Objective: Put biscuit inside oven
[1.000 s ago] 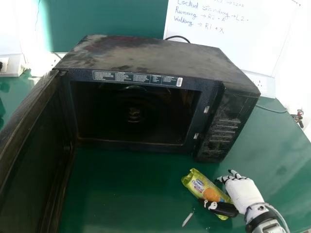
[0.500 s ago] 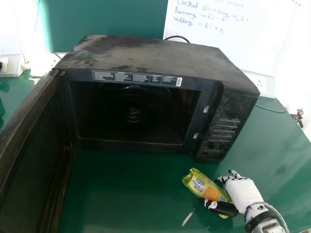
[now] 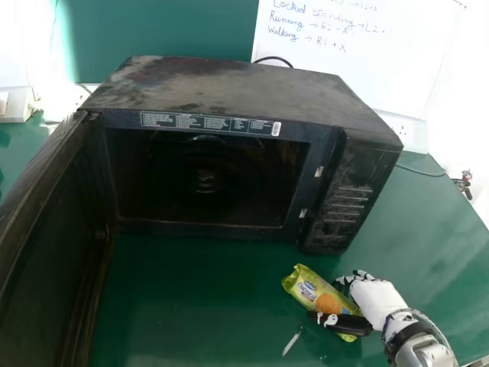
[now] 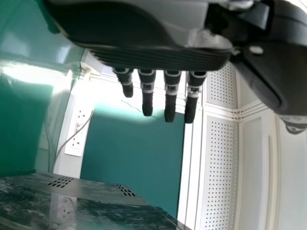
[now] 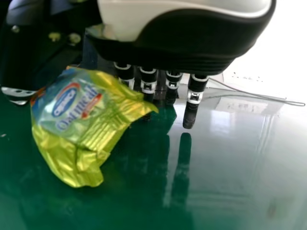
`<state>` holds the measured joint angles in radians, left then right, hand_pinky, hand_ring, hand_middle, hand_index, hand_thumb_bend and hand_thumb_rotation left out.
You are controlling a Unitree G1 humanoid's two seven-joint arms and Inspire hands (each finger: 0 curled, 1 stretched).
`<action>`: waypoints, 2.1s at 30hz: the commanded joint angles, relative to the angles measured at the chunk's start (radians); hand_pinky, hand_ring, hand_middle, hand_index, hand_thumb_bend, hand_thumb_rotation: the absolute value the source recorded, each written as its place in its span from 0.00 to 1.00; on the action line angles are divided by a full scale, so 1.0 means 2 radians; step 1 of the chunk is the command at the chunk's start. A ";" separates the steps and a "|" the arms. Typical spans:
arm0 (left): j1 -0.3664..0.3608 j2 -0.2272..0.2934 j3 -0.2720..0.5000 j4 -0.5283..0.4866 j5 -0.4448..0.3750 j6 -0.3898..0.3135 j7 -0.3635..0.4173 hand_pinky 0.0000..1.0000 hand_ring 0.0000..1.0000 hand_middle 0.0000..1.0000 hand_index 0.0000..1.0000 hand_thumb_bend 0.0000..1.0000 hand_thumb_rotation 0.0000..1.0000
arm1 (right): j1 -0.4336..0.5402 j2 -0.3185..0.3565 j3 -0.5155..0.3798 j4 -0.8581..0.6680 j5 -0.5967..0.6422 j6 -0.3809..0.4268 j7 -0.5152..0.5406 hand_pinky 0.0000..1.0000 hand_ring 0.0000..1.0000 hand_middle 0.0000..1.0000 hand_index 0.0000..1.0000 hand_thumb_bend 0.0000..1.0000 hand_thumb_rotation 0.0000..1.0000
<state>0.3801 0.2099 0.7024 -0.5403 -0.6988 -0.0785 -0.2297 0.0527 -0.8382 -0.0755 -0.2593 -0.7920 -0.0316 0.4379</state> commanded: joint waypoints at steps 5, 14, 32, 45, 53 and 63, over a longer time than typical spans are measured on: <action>0.007 0.005 0.009 -0.007 -0.005 -0.003 0.004 0.96 0.92 0.90 0.87 0.97 0.96 | 0.002 -0.005 0.017 0.003 0.011 -0.004 0.017 0.78 0.90 0.91 0.89 1.00 0.57; 0.007 0.005 0.009 -0.007 0.000 -0.006 0.001 0.95 0.92 0.90 0.88 0.97 0.96 | -0.007 -0.009 0.030 0.014 0.012 0.003 0.025 0.81 0.91 0.93 0.91 1.00 0.59; 0.014 0.000 0.007 -0.022 0.009 -0.007 0.004 0.96 0.93 0.91 0.88 0.98 0.97 | -0.008 -0.024 0.040 -0.012 -0.002 0.017 0.044 0.81 0.91 0.93 0.91 1.00 0.52; 0.015 -0.001 0.007 -0.025 0.008 -0.006 0.007 0.96 0.93 0.91 0.88 0.98 0.96 | -0.009 -0.002 0.031 0.009 0.052 0.007 0.003 0.30 0.47 0.61 0.73 1.00 0.35; 0.015 -0.002 0.006 -0.030 0.006 -0.003 0.014 0.96 0.92 0.90 0.87 0.98 0.96 | -0.012 -0.002 0.030 0.010 0.072 -0.001 -0.009 0.25 0.38 0.51 0.62 0.95 0.20; 0.016 -0.003 0.004 -0.033 0.009 -0.002 0.022 0.94 0.91 0.90 0.87 0.98 0.96 | -0.016 -0.006 0.027 0.009 0.083 -0.002 -0.008 0.28 0.40 0.50 0.59 0.92 0.14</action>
<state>0.4040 0.2042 0.7152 -0.5906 -0.6802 -0.0792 -0.1908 0.0062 -0.8568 -0.0383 -0.2493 -0.6409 -0.0283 0.3964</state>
